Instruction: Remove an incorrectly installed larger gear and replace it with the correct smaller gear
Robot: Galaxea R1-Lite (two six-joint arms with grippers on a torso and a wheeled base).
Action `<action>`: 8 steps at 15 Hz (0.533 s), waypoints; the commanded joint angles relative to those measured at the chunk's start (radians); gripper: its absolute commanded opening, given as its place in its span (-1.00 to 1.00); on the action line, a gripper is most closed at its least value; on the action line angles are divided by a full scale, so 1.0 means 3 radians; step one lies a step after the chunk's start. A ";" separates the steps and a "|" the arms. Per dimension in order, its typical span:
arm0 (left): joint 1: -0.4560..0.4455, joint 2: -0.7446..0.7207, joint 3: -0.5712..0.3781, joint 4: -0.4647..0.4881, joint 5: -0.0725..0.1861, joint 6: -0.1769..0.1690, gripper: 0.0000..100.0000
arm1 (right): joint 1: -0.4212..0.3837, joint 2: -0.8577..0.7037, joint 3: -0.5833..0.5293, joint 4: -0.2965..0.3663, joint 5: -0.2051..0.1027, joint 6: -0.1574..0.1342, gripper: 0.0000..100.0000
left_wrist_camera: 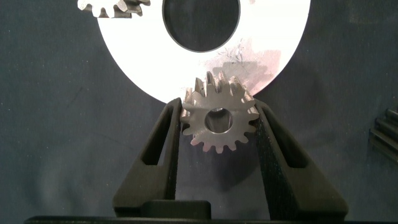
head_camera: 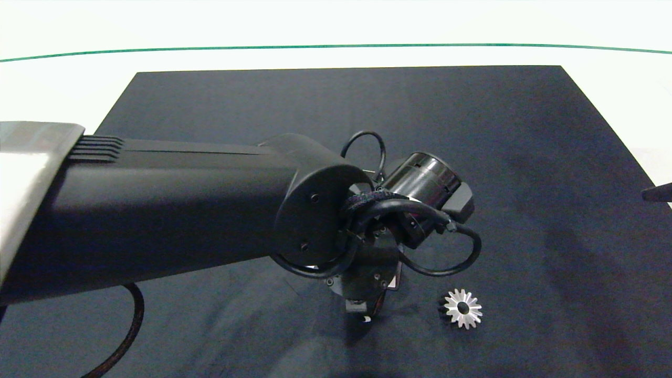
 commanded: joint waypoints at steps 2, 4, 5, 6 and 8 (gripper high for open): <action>-0.0002 -0.0009 0.0001 0.0019 0.0013 -0.0013 1.00 | -0.0001 0.0001 -0.0003 0.0014 0.0004 -0.0005 1.00; -0.0002 -0.0009 0.0001 0.0019 0.0013 -0.0013 1.00 | -0.0001 0.0001 0.0002 0.0014 0.0004 -0.0005 1.00; -0.0002 -0.0009 0.0001 0.0019 0.0013 -0.0013 1.00 | -0.0001 0.0001 0.0002 0.0014 0.0004 -0.0005 1.00; -0.0002 -0.0014 0.0001 0.0019 0.0013 -0.0018 1.00 | -0.0001 0.0001 -0.0003 0.0014 0.0004 -0.0005 1.00; 0.0003 -0.0030 0.0006 0.0034 0.0007 -0.0039 1.00 | 0.0005 0.0001 -0.0003 0.0014 0.0004 -0.0005 1.00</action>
